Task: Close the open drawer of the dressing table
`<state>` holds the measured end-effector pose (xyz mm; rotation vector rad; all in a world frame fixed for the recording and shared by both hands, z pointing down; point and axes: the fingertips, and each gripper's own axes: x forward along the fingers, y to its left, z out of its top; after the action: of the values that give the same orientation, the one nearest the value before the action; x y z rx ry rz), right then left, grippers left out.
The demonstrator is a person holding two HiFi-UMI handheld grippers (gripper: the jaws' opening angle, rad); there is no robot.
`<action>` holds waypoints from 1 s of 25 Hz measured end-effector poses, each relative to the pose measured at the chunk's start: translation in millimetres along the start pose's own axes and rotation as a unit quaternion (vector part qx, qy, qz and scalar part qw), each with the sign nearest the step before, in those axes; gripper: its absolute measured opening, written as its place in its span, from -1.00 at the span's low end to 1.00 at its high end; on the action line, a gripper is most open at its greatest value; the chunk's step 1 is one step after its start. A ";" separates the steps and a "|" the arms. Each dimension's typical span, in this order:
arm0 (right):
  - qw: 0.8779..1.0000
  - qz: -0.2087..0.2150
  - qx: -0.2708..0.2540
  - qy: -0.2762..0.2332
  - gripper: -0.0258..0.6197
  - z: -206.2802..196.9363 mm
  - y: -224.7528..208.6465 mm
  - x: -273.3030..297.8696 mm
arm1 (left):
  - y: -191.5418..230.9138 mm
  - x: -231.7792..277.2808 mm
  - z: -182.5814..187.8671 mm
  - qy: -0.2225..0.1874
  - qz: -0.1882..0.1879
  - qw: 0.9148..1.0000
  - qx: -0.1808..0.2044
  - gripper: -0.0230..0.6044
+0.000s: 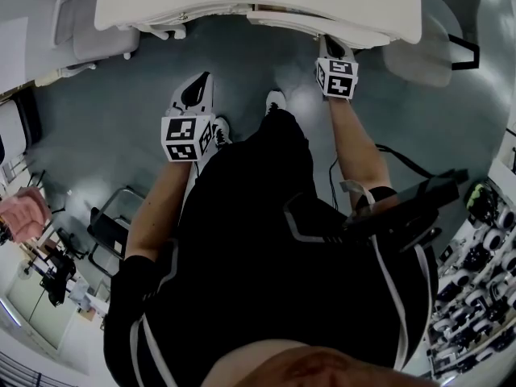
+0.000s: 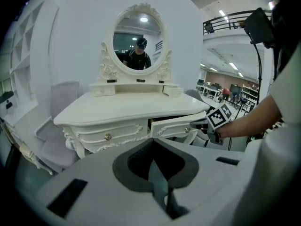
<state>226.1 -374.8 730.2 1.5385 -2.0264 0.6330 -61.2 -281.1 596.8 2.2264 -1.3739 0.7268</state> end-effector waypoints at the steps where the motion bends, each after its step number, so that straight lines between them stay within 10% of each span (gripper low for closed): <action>1: 1.000 0.001 -0.002 -0.001 -0.91 1.1 -0.2 0.6 | 0.8 -1.4 -0.6 0.000 0.004 1.000 -0.002 -0.91; 25: 0.999 -0.032 0.009 -0.042 -0.91 39.1 -23.2 41.7 | 25.9 -7.0 13.5 -0.020 0.049 0.996 -0.072 -0.91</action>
<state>234.5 -435.9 728.9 1.6587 -2.0290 0.5731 -84.3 -295.3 584.0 2.0848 -1.5147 0.5996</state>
